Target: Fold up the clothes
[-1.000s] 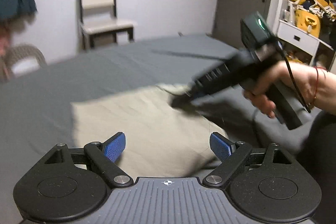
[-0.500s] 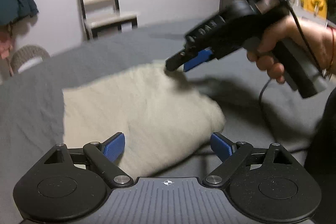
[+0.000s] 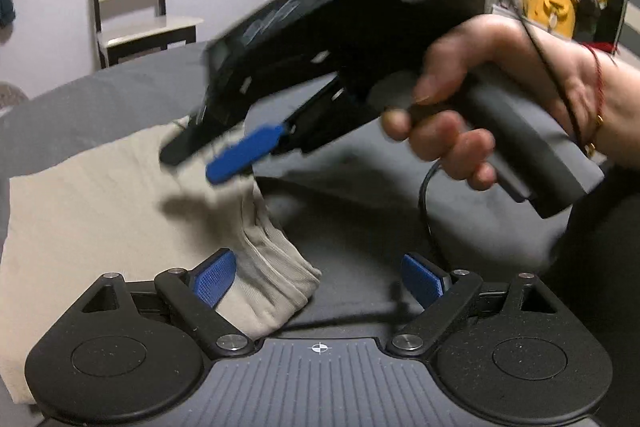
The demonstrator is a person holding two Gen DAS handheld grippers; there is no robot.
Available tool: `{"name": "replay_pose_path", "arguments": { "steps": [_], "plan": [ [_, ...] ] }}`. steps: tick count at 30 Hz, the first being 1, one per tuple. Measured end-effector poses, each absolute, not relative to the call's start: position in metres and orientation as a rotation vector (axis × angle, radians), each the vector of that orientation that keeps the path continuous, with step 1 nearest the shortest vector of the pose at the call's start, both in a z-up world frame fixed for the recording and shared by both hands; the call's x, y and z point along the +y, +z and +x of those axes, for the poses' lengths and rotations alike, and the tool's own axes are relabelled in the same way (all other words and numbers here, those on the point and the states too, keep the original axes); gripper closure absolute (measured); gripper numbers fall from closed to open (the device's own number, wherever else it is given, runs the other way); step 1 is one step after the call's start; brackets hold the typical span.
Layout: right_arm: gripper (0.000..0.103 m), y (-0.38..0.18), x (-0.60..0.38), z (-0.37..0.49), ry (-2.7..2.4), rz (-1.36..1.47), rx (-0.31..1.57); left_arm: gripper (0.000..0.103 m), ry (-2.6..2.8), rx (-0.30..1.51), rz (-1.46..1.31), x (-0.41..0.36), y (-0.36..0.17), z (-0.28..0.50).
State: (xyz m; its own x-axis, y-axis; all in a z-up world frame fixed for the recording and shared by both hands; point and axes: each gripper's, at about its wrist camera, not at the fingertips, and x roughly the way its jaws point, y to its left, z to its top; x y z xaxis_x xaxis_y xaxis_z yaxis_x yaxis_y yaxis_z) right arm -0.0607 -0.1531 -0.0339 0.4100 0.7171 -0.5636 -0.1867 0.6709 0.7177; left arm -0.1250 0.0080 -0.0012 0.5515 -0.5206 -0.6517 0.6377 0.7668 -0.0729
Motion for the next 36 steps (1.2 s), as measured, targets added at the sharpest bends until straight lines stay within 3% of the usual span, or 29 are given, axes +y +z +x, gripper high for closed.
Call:
{"name": "replay_pose_path", "arguments": {
  "steps": [3, 6, 11, 16, 20, 23, 36],
  "plan": [
    [0.073, -0.039, -0.154, -0.06, 0.598, 0.587, 1.006, 0.013, -0.69, 0.663, 0.194, 0.008, 0.009, -0.136],
    [0.069, -0.035, -0.163, -0.065, 0.585, 0.616, 0.996, 0.013, -0.714, 0.592, 0.172, 0.011, 0.026, -0.149],
    [0.064, -0.032, -0.168, -0.07, 0.576, 0.636, 0.99, 0.013, -0.731, 0.669, 0.232, 0.002, 0.013, -0.144],
    [0.027, -0.027, -0.179, -0.076, 0.606, 0.697, 0.939, 0.013, -0.691, 0.645, 0.19, 0.013, 0.022, -0.151],
    [0.017, -0.019, -0.185, -0.079, 0.615, 0.769, 0.867, 0.013, -0.659, 0.572, 0.236, 0.022, 0.041, -0.168],
    [0.003, -0.012, -0.185, -0.08, 0.613, 0.789, 0.813, 0.013, -0.644, 0.525, 0.254, 0.026, 0.055, -0.174],
    [0.002, 0.027, -0.137, -0.107, 0.818, 0.54, 0.557, 0.013, -0.594, 0.518, 0.263, 0.046, 0.097, -0.185]
  ]
}}
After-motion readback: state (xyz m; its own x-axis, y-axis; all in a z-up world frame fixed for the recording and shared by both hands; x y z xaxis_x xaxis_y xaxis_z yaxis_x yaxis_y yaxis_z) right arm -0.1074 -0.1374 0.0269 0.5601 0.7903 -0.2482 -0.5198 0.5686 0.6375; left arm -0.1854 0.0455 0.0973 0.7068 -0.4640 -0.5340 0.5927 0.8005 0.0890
